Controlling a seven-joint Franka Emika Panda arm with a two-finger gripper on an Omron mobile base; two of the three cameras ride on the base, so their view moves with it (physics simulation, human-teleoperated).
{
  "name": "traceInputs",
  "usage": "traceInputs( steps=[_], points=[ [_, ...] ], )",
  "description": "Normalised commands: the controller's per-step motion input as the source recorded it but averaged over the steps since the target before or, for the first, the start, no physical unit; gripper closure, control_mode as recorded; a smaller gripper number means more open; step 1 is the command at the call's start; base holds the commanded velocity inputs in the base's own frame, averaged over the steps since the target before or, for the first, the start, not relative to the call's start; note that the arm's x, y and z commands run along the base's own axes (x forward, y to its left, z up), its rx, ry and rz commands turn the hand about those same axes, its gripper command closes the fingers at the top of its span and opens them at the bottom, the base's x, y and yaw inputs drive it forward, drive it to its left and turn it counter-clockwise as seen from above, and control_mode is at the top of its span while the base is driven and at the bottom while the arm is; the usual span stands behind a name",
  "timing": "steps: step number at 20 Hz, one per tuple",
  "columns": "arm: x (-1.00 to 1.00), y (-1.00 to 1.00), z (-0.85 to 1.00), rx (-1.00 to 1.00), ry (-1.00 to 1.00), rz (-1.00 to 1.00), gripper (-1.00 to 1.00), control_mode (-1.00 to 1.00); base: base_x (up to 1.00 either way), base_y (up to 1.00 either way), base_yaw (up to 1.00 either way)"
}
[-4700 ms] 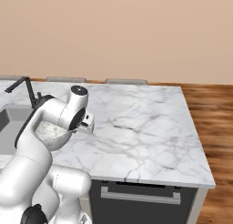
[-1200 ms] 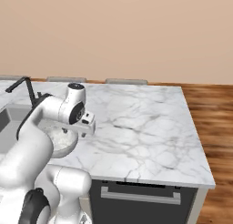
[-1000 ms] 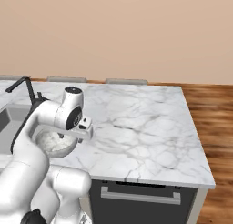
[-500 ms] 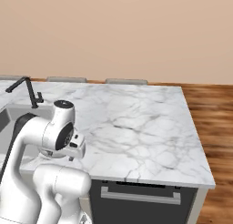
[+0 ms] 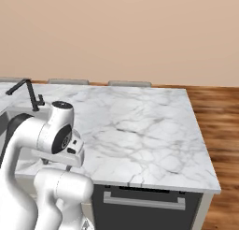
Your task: Pick the cup and bowl from the counter and place them on the counter next to the sink.
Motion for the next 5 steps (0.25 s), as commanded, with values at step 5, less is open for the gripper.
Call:
traceInputs(
  steps=[5],
  points=[
    [-0.11, 0.00, -0.01, 0.00, 0.00, 0.00, -1.00, -1.00, 0.00, 0.00, 0.00]
  ],
)
